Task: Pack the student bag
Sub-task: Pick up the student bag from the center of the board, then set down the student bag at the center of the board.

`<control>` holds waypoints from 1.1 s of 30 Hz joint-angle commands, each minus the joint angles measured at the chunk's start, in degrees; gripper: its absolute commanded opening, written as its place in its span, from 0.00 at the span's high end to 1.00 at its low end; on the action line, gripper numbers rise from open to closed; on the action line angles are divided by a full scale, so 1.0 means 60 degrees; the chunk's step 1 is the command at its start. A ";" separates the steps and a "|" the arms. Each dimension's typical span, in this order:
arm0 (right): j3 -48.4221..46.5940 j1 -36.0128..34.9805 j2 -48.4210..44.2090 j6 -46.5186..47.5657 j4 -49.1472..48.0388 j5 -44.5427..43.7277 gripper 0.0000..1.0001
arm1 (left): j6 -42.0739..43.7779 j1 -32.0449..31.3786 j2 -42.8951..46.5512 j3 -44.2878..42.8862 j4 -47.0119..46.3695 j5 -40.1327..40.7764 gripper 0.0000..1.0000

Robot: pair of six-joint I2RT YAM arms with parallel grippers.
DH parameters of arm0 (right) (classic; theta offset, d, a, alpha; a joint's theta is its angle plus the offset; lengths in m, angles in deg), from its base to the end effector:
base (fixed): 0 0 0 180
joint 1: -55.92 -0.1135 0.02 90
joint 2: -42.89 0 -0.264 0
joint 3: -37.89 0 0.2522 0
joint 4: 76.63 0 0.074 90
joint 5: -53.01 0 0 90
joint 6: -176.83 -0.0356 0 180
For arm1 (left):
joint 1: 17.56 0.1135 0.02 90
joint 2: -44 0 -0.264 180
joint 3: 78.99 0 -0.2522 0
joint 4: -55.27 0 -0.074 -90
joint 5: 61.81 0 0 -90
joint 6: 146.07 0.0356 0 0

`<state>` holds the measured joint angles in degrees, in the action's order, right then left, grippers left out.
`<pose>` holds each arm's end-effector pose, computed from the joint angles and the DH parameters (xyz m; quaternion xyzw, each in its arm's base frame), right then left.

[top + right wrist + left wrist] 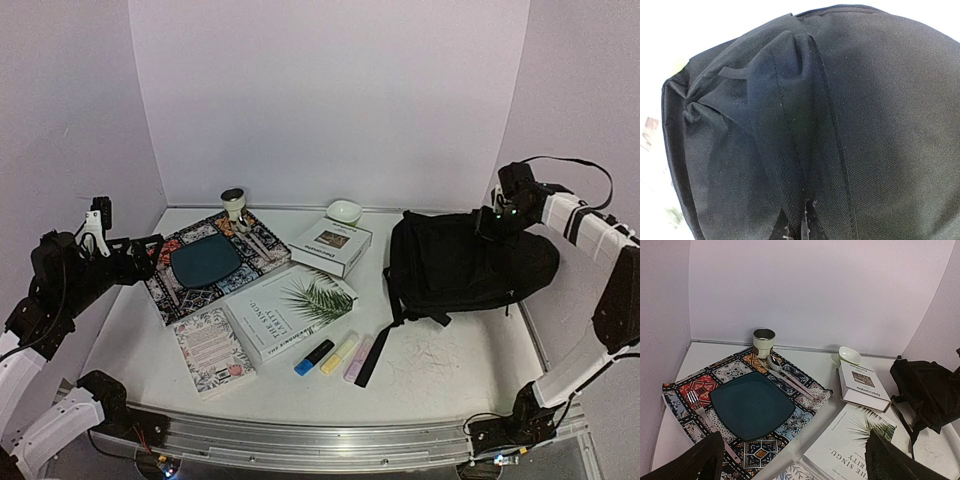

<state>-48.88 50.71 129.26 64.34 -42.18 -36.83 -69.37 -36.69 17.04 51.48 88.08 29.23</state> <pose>0.3448 0.0315 0.3174 0.1320 0.8732 0.1135 0.4552 0.1187 -0.0405 0.3105 0.0332 0.7667 -0.1724 0.6176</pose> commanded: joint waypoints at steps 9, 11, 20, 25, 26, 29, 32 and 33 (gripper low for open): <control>0.0523 0.0011 -0.3182 -0.4624 -0.0474 -0.1835 1.00 | 0.0165 -0.0024 0.0043 -0.0103 -0.0230 -0.0142 0.00; 0.0404 0.0018 -0.3330 -0.5071 -0.0512 -0.2070 1.00 | 0.0160 -0.0019 0.0066 -0.0089 -0.0230 -0.0144 0.00; -0.0834 -0.0009 -0.3121 -0.6395 -0.0518 -0.2821 1.00 | 0.0123 -0.0021 0.0180 -0.0075 -0.0240 -0.0144 0.01; -0.0469 -0.0701 -0.2824 -0.7033 -0.0544 -0.3383 1.00 | 0.0121 -0.0022 0.0186 -0.0074 -0.0244 -0.0114 0.00; -0.0281 -0.0906 -0.2742 -0.7139 -0.0546 -0.3613 1.00 | 0.0115 -0.0022 0.0185 -0.0074 -0.0245 -0.0101 0.00; 0.0514 -0.1285 -0.2618 -0.7731 -0.0535 -0.4002 1.00 | 0.0122 -0.0028 0.0156 -0.0074 -0.0245 -0.0081 0.01; 0.1194 -0.1629 -0.2371 -0.8279 -0.0534 -0.4439 1.00 | 0.0122 -0.0019 0.0116 -0.0068 -0.0245 -0.0088 0.00; 0.1396 -0.1703 -0.2243 -0.8435 -0.0540 -0.4537 1.00 | 0.0118 -0.0019 0.0087 -0.0069 -0.0245 -0.0097 0.00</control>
<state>-44.05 42.40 114.16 20.12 -42.46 -56.19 -69.37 -36.69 17.78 51.48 88.08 29.23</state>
